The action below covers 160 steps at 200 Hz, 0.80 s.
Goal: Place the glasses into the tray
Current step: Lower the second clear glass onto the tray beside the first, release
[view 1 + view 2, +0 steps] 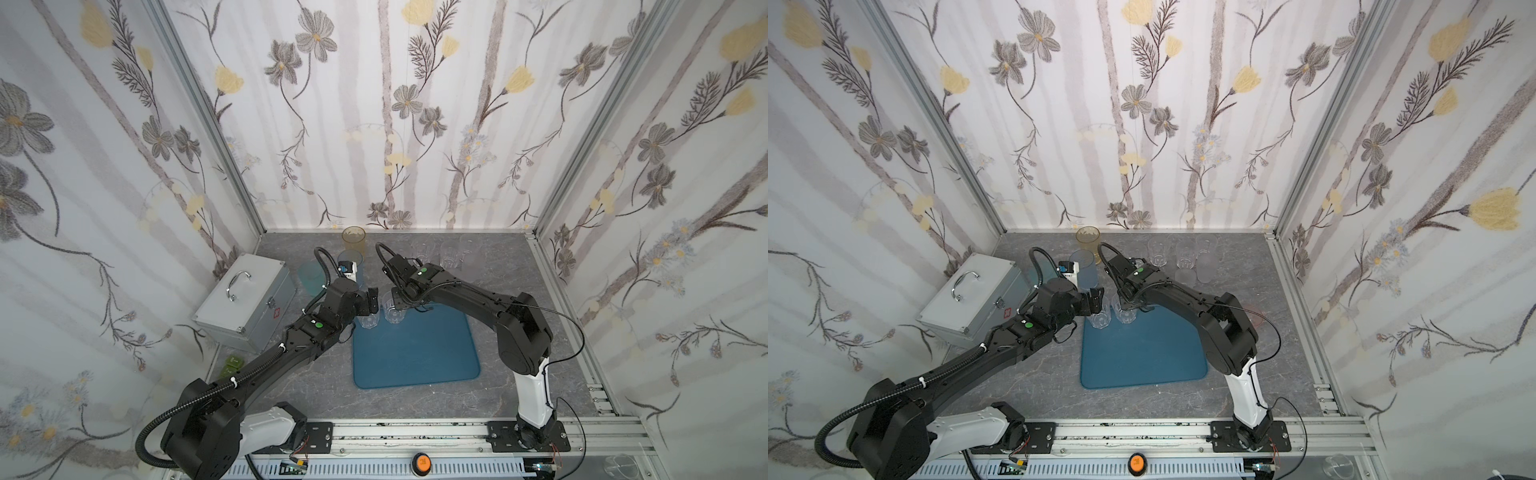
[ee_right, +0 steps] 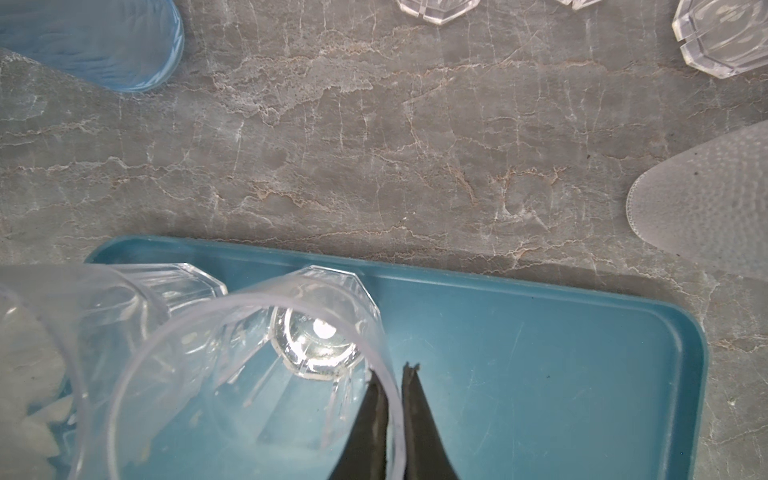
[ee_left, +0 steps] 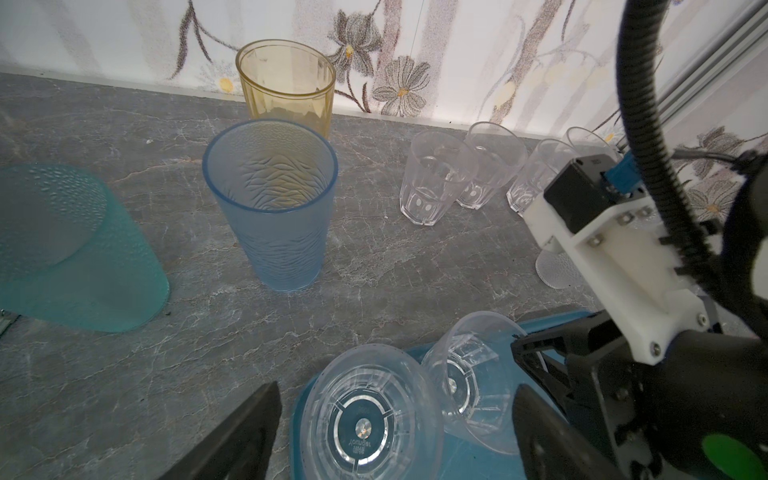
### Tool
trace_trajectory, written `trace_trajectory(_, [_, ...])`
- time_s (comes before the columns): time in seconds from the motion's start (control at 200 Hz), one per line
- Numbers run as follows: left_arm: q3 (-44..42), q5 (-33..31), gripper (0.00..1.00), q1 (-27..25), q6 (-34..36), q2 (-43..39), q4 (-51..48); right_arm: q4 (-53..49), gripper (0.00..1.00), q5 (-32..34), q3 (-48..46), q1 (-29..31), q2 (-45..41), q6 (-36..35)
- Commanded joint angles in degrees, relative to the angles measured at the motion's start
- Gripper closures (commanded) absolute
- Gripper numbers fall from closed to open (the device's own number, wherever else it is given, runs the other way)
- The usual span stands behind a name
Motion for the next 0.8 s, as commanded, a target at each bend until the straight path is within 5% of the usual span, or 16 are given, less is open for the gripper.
trace_trajectory(0.0, [0.22, -0.16, 0.1, 0.02, -0.88, 0.31, 2.19, -0.06, 0.91, -0.75, -0.16, 0.08, -0.56, -0.46])
trace_trajectory(0.15, [0.27, -0.09, 0.1, 0.01, -0.91, 0.57, 2.45, -0.68, 0.92, -0.39, -1.3, 0.12, -1.67, -0.64])
trace_trajectory(0.445, [0.53, -0.38, 0.11, 0.01, -0.42, 0.63, 2.66, 1.25, 0.74, -5.87, -1.2, -0.09, -2.13, 0.35])
trace_trajectory(0.645, [1.75, -3.07, 0.11, 0.01, 1.31, 0.41, 2.82, 6.93, 0.64, -17.19, -3.45, -7.03, -8.94, 1.81])
trace_trajectory(0.794, [6.52, -4.63, 0.12, -1.24, 2.85, 5.71, 3.83, 9.35, 0.61, -17.87, -1.59, -13.24, -8.98, 2.73])
